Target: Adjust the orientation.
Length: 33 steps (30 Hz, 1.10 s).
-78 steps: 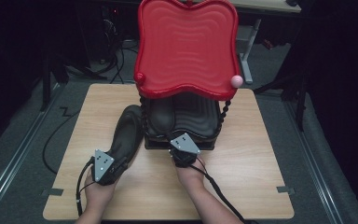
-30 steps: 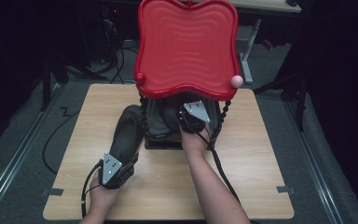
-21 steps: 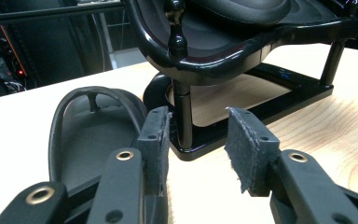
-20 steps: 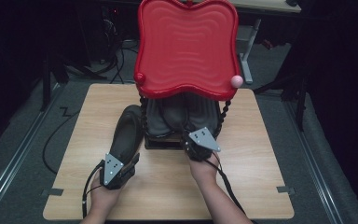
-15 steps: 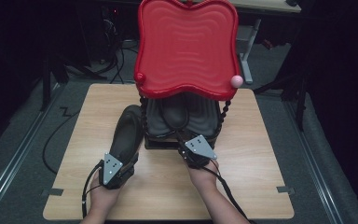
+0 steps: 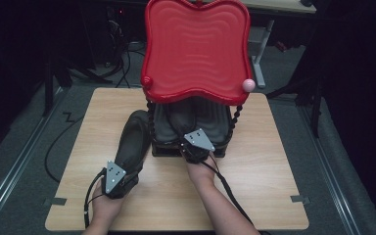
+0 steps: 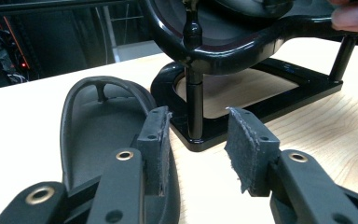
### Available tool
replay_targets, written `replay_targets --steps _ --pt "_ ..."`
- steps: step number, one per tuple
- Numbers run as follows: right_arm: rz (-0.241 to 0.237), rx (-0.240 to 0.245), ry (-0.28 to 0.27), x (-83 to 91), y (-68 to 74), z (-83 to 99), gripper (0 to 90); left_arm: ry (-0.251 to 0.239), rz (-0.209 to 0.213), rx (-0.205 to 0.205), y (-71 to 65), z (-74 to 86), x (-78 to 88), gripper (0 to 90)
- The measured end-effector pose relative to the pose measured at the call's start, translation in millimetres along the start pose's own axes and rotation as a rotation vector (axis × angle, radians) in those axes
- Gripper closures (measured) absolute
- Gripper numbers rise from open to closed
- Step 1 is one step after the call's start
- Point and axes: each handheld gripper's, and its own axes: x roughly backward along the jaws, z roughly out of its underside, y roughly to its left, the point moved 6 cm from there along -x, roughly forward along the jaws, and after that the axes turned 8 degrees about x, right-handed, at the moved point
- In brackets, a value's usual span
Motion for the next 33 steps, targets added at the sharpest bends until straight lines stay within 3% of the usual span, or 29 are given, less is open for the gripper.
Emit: replay_targets --steps 3,6,10,13,17,20,24,27,29,31,33 --pt "-0.016 0.004 0.005 -3.1 7.1 -3.2 69.6 -0.001 -0.012 -0.004 3.9 -0.3 0.4 59.2" --pt "-0.016 -0.005 -0.001 -1.0 7.0 -5.9 67.4 0.011 -0.053 0.001 17.7 2.2 0.1 59.0" --pt "-0.030 -0.008 -0.036 14.8 3.1 -11.7 64.6 0.026 -0.113 0.023 42.2 3.3 1.0 59.4" --pt "-0.035 -0.010 -0.061 40.7 -5.7 -9.9 63.1 0.050 -0.160 0.054 63.9 6.1 -2.0 61.9" --pt "-0.040 0.014 -0.049 76.4 -18.1 6.8 61.7 0.104 -0.190 0.067 78.1 9.9 -15.0 63.0" --pt "-0.032 0.031 -0.015 106.3 -31.8 29.8 61.3 0.162 -0.218 0.051 85.0 11.2 -31.0 63.4" --pt "-0.014 0.036 0.040 133.9 -47.7 61.6 60.8 0.201 -0.223 0.071 93.0 4.8 -53.7 62.8" --pt "-0.004 0.032 0.090 145.0 -58.2 85.9 60.7 0.251 -0.229 0.057 93.7 1.0 -71.1 67.4" --pt "-0.007 0.010 0.112 146.3 -62.0 94.7 60.7 0.273 -0.265 0.067 96.6 1.0 -77.9 71.7" --pt "-0.006 -0.003 0.121 146.4 -64.8 98.5 60.8 0.273 -0.275 0.093 98.9 0.5 -76.7 81.2" --pt "-0.010 -0.007 0.117 146.1 -64.6 98.0 60.8 0.282 -0.292 0.074 97.0 2.0 -70.8 82.1"
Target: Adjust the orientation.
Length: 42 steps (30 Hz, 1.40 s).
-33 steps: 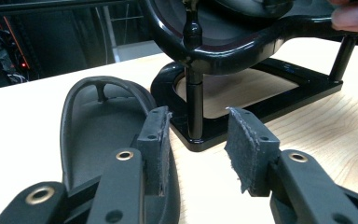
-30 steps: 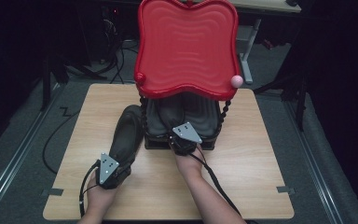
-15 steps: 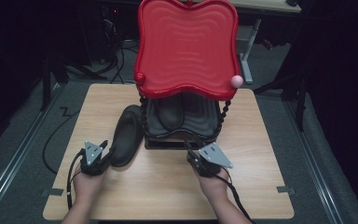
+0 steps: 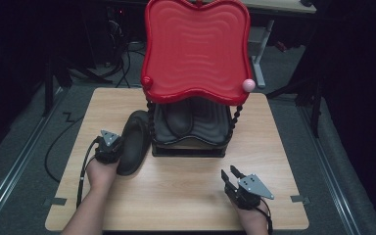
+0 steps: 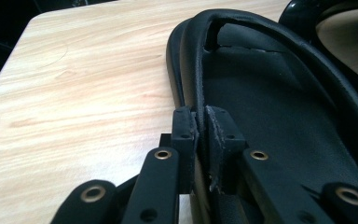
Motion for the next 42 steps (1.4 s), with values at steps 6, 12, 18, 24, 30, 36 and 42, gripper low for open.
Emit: replay_targets --steps 6,12,18,24,30,36,42 --pt "-0.021 0.025 -0.001 -1.2 10.3 -1.9 60.9 -0.012 0.009 -0.002 -1.6 25.9 38.8 82.2" --pt "-0.034 0.037 -0.023 2.2 17.2 -7.8 61.3 -0.025 0.029 -0.025 -15.9 59.4 89.1 81.8" --pt "-0.043 0.029 -0.029 2.4 18.5 -8.8 61.6 -0.028 0.063 0.015 -26.2 80.2 123.8 81.6" --pt "-0.053 0.027 -0.026 0.1 20.9 -9.4 61.5 -0.024 0.119 0.005 -42.5 88.2 138.0 81.0" --pt "-0.088 0.021 -0.023 0.4 34.7 -11.9 60.7 -0.035 0.149 -0.004 -57.0 88.9 146.9 79.8" --pt "-0.129 0.052 -0.035 3.9 55.9 -17.2 60.3 -0.038 0.160 -0.018 -70.6 92.9 155.7 79.5" --pt "-0.156 0.042 -0.037 6.3 62.3 -18.9 60.0 -0.029 0.234 -0.056 -102.3 97.7 157.2 80.3"
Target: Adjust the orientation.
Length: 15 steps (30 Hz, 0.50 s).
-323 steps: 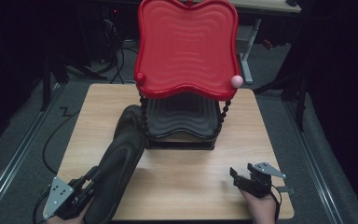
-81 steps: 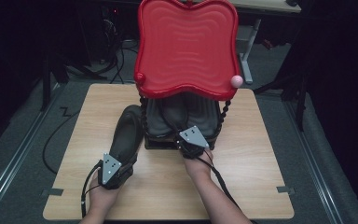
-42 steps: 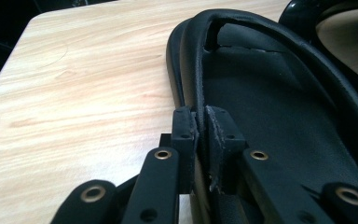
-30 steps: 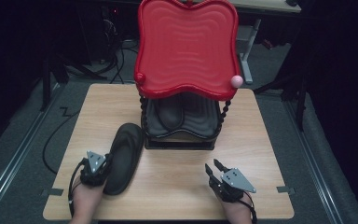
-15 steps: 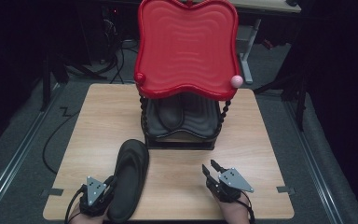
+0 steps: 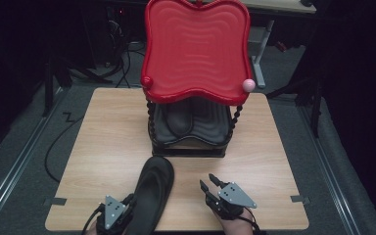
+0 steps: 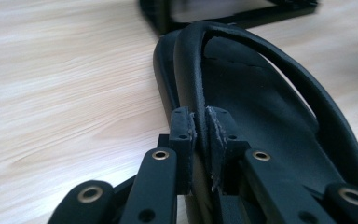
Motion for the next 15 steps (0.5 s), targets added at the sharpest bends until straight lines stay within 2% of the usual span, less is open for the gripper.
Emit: replay_targets --steps 5,7,11,13,15 --pt "-0.047 -0.017 0.007 -2.6 14.1 -1.6 56.1 0.014 0.041 -0.067 -27.3 -5.6 -19.3 80.8" --pt "-0.083 -0.046 0.016 -3.7 24.4 -1.7 53.0 0.012 0.055 -0.066 -32.6 -7.1 -24.5 81.3" --pt "-0.134 -0.051 0.038 -8.6 45.2 0.5 49.0 0.006 0.093 -0.035 -41.0 -13.0 -36.7 82.2" --pt "-0.136 -0.048 0.061 -12.0 52.5 2.9 48.6 0.005 0.105 -0.046 -45.8 -14.9 -41.6 82.4" --pt "-0.115 -0.045 0.099 -16.6 55.8 8.4 48.2 0.002 0.115 -0.050 -50.4 -16.7 -44.8 82.4"
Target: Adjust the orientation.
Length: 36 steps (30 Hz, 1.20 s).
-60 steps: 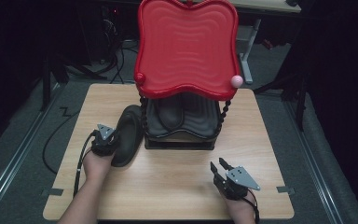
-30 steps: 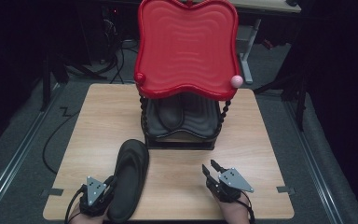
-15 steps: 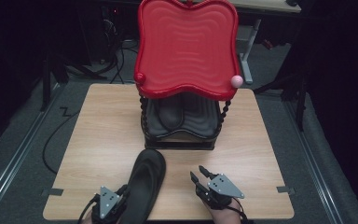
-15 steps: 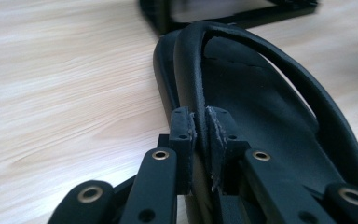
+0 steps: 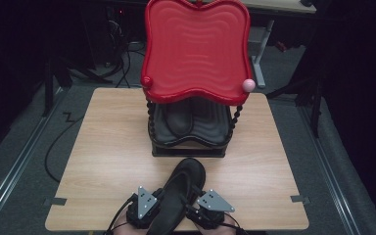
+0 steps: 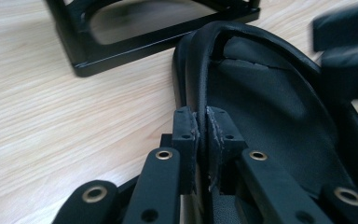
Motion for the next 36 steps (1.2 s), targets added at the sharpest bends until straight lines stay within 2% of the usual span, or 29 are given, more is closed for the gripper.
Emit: replay_targets --steps 2,4,5,6,8,11,14,16,20,22,24,25,28,30,31,32,33,34,36 --pt "0.024 -0.027 0.032 -4.1 -1.7 5.6 46.9 -0.001 0.001 -0.002 -2.0 -1.8 -1.9 82.3" --pt "0.028 -0.032 0.034 -5.1 -5.1 5.9 50.3 0.005 0.032 0.012 -3.5 -2.7 -3.9 81.8" --pt "0.045 -0.022 0.038 -5.4 -8.0 5.6 52.8 0.009 0.052 0.015 -5.2 -2.8 -4.9 81.0" --pt "0.060 -0.017 0.041 -6.1 -12.0 5.7 55.6 0.009 0.071 0.008 -7.7 -3.2 -5.4 79.8" --pt "0.068 -0.037 0.045 -7.4 -21.5 6.3 60.9 0.007 0.105 -0.014 -15.2 -4.4 -7.2 76.8" --pt "0.111 -0.022 0.045 -6.7 -37.5 6.2 67.2 -0.007 0.151 -0.035 -25.9 -7.8 -11.4 69.2" --pt "0.121 -0.046 0.045 -6.0 -50.8 7.2 70.4 -0.009 0.162 -0.057 -36.5 -9.2 -19.6 60.9" --pt "0.134 -0.051 0.046 -4.0 -54.5 8.1 67.4 -0.025 0.168 -0.054 -41.1 -9.4 -22.7 57.5" --pt "0.130 -0.056 0.033 9.4 -49.5 10.8 53.0 -0.055 0.167 -0.041 -39.8 -9.8 -23.2 52.6" --pt "0.123 -0.053 0.034 14.5 -44.4 13.9 49.8 -0.053 0.177 -0.024 -37.9 -9.1 -24.9 51.0" --pt "0.114 -0.057 0.045 17.4 -39.1 18.3 49.2 -0.039 0.181 -0.033 -37.5 -6.9 -27.9 50.3" --pt "0.112 -0.053 0.054 17.7 -37.1 20.6 49.3 -0.035 0.175 -0.047 -37.4 -5.8 -29.5 50.3" --pt "0.110 -0.065 0.085 15.8 -34.6 27.4 50.3 -0.040 0.183 -0.037 -37.5 -6.9 -32.4 50.6" --pt "0.109 -0.076 0.107 12.7 -35.7 32.6 55.2 -0.044 0.183 -0.036 -36.0 -8.2 -33.2 56.6" --pt "0.120 -0.071 0.108 12.4 -36.6 33.7 59.5 -0.041 0.190 -0.031 -35.5 -8.2 -33.6 57.0" --pt "0.125 -0.070 0.104 12.6 -37.5 34.0 59.9 -0.041 0.202 -0.018 -34.8 -8.4 -33.5 57.7" --pt "0.114 -0.082 0.106 13.4 -38.9 33.8 61.8 -0.042 0.212 -0.008 -34.9 -8.9 -33.1 59.0" --pt "0.112 -0.090 0.102 14.4 -39.6 33.5 65.9 -0.039 0.219 -0.006 -35.8 -9.4 -32.6 59.6" --pt "0.127 -0.084 0.096 18.0 -39.4 32.9 68.3 -0.039 0.214 -0.020 -40.8 -8.8 -31.3 60.9"
